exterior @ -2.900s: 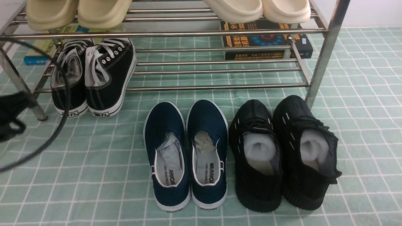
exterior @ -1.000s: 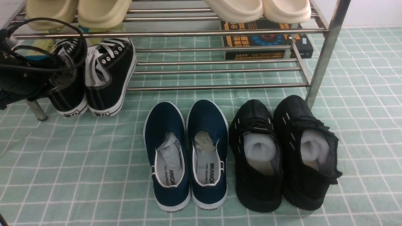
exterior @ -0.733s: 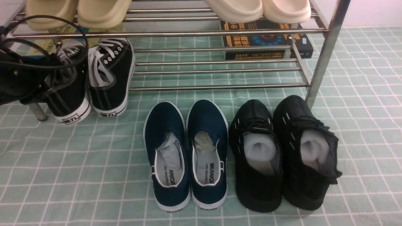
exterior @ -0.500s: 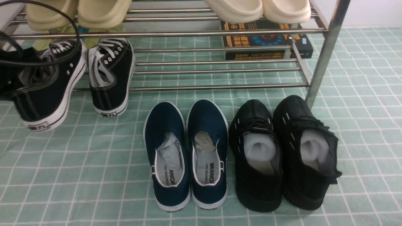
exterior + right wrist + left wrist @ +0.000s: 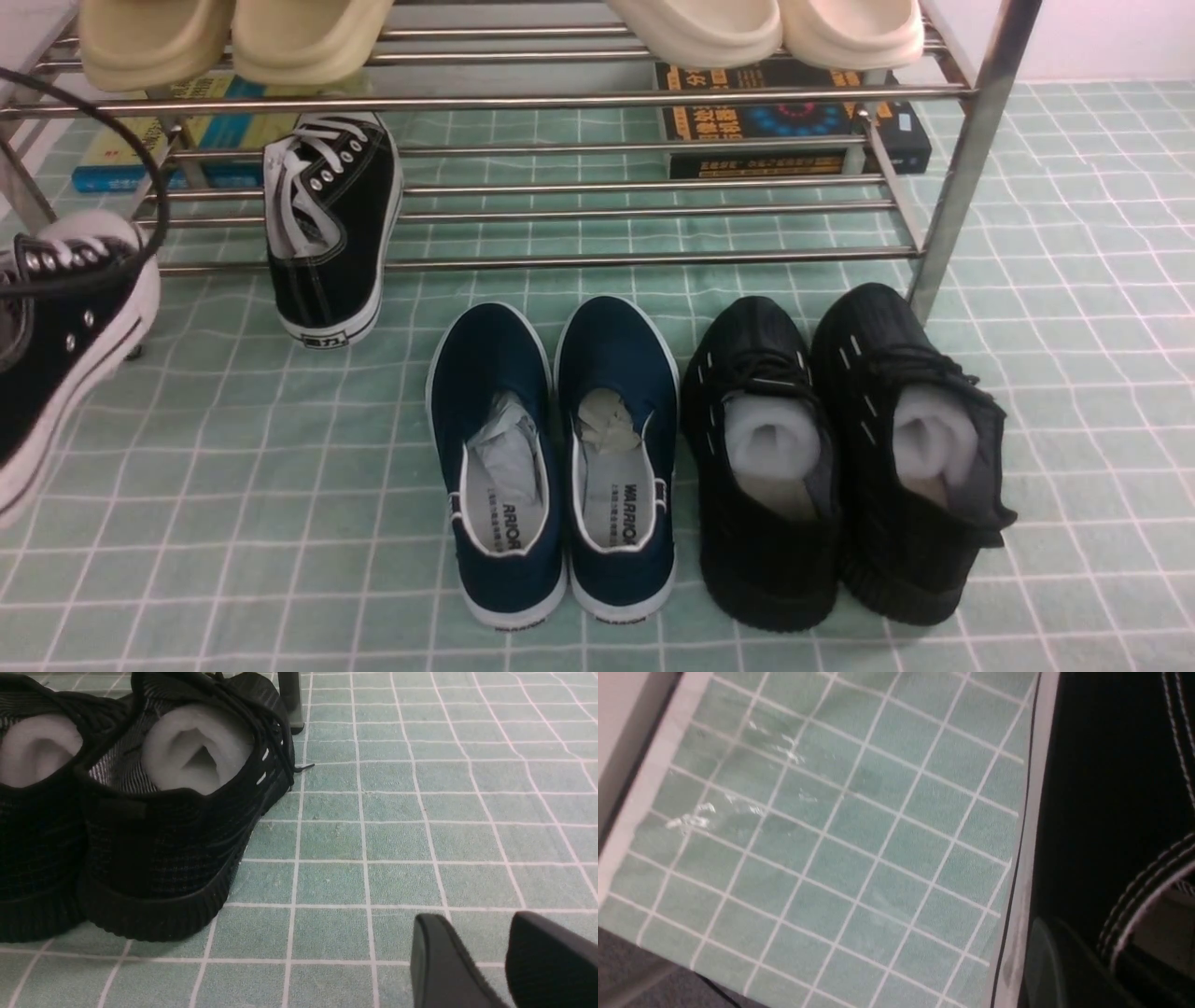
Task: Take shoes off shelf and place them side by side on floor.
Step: 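Set the held shoe down on the floor in front of the rack with the left gripper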
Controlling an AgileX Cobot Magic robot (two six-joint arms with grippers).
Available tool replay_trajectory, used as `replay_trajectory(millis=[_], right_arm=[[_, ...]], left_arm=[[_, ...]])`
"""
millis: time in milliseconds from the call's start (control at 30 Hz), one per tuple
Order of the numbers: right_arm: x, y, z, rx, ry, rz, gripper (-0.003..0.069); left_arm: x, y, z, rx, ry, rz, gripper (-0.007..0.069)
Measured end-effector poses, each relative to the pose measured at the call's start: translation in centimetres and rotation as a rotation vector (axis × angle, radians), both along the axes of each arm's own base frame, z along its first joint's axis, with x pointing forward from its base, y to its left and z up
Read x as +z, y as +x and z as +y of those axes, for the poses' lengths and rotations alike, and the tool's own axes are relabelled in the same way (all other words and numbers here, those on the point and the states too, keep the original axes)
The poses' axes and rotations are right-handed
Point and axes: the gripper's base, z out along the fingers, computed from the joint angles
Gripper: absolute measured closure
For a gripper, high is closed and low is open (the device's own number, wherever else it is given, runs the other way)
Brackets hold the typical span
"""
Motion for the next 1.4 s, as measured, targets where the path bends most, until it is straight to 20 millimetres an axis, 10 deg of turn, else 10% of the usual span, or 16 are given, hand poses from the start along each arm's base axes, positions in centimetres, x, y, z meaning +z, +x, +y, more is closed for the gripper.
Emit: replay_trajectory(millis=[333, 1400], right_arm=[[0.0, 0.0, 0.0, 0.0, 0.0, 0.0, 0.0421], [0.0, 0.0, 0.0, 0.0, 0.0, 0.0, 0.042]], left_arm=[[-7.5, -0.5, -0.2, 0.009, -0.023, 0.035, 0.0613], [-10.1, 1.9, -0.1, -0.012, -0.033, -0.096, 0.0498]])
